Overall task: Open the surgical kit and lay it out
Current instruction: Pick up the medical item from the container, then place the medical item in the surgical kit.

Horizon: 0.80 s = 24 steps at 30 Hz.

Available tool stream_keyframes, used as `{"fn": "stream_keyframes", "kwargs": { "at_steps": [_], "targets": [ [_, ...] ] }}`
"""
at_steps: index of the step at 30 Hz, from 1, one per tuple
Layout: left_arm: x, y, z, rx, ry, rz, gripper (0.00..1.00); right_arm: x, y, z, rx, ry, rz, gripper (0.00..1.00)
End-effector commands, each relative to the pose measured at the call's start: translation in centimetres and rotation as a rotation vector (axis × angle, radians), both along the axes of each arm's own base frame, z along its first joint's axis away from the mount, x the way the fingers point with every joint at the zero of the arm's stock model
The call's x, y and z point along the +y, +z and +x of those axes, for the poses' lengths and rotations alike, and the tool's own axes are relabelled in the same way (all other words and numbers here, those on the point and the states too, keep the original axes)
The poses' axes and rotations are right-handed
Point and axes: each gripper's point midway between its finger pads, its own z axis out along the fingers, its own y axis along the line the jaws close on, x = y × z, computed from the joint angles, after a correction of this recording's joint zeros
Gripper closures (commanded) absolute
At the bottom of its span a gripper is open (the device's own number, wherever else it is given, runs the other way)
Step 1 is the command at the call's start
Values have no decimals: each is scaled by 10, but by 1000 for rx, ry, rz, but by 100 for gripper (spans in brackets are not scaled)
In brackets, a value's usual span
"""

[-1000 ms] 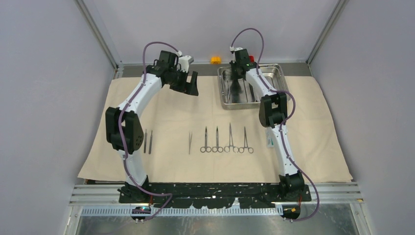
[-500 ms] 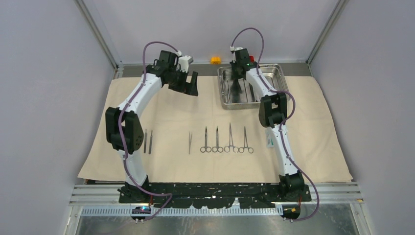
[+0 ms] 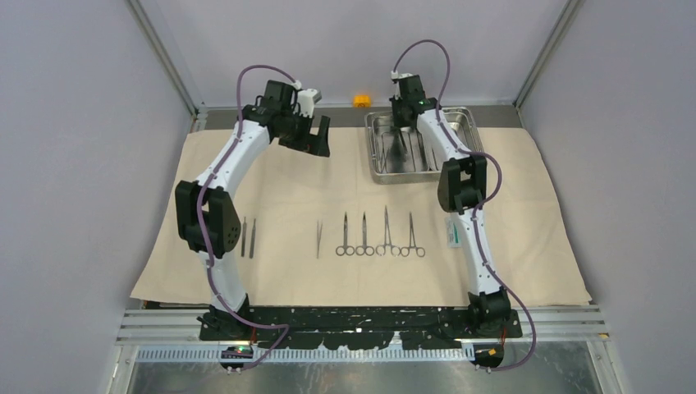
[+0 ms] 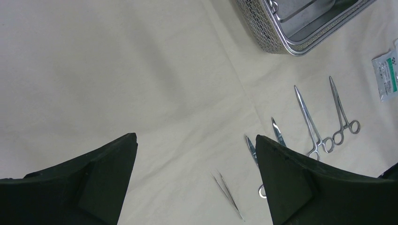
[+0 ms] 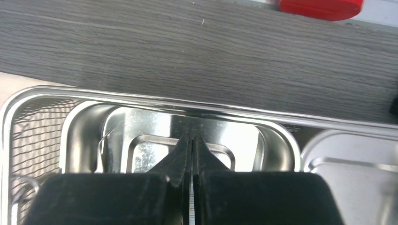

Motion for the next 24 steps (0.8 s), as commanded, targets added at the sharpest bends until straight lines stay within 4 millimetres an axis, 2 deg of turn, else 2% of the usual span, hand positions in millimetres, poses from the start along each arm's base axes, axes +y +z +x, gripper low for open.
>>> {"fn": "stream_keyframes", "kwargs": {
  "at_steps": [1,8,13,17,21,24],
  "targets": [
    [0,25,9,-57,4,-18,0,1,98,2,-150,-8,66,100],
    [-20,36,13,-49,-30,-125,0,1,117,-7,-156,-16,83,100],
    [-52,47,19,-39,-32,-267,1,6,142,-19,-157,-39,143,100],
    [-78,58,27,-18,17,-397,7,13,157,-34,-132,-76,228,100],
    [-102,64,38,38,64,-519,13,30,169,-55,-84,-65,331,100],
    [-120,57,45,131,83,-575,19,38,173,-68,-50,-71,381,99]
  ]
}}
